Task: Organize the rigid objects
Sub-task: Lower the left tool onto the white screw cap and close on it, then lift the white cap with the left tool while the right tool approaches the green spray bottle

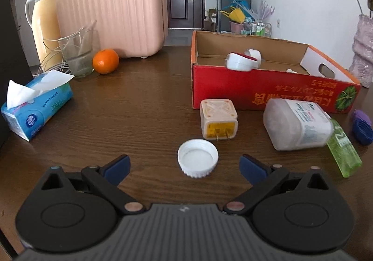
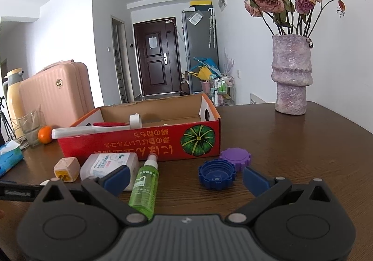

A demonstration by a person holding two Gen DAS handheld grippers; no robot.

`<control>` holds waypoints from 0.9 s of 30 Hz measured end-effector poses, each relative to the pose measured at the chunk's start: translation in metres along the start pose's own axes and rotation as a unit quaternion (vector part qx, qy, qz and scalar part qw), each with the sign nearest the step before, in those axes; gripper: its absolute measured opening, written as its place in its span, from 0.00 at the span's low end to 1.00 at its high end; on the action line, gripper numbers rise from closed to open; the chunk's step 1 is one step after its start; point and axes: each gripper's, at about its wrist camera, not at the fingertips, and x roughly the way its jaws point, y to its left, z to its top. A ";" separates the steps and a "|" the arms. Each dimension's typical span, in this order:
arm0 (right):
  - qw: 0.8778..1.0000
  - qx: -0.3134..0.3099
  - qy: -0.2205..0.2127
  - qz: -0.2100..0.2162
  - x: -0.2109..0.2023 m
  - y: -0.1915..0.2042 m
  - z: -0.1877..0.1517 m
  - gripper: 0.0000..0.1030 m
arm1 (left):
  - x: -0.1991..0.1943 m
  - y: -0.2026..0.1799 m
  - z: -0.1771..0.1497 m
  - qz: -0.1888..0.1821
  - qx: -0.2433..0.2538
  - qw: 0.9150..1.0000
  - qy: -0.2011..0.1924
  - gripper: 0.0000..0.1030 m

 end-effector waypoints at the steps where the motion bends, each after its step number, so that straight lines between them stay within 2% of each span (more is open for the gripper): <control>1: 1.000 0.002 0.000 -0.002 0.000 -0.001 0.000 1.00 | 0.003 0.000 0.002 0.003 0.001 1.000 -0.001 1.00; 4: 1.000 0.008 0.000 -0.007 0.002 -0.004 0.000 1.00 | 0.012 -0.002 0.006 0.007 0.005 1.000 0.004 0.95; 9: 1.000 0.015 -0.001 -0.016 0.004 -0.008 0.000 1.00 | 0.025 -0.002 0.009 0.000 0.009 1.000 0.020 0.75; 16: 0.999 0.021 -0.002 -0.026 0.006 -0.011 0.001 1.00 | 0.030 -0.001 0.012 -0.016 0.010 1.000 0.024 0.61; 21: 0.999 0.023 0.001 -0.030 0.008 -0.012 0.000 1.00 | 0.027 -0.001 0.013 -0.032 0.009 0.999 0.023 0.40; 27: 0.999 0.023 0.005 -0.028 0.010 -0.012 -0.002 1.00 | 0.026 0.001 0.012 -0.038 0.004 0.999 0.023 0.39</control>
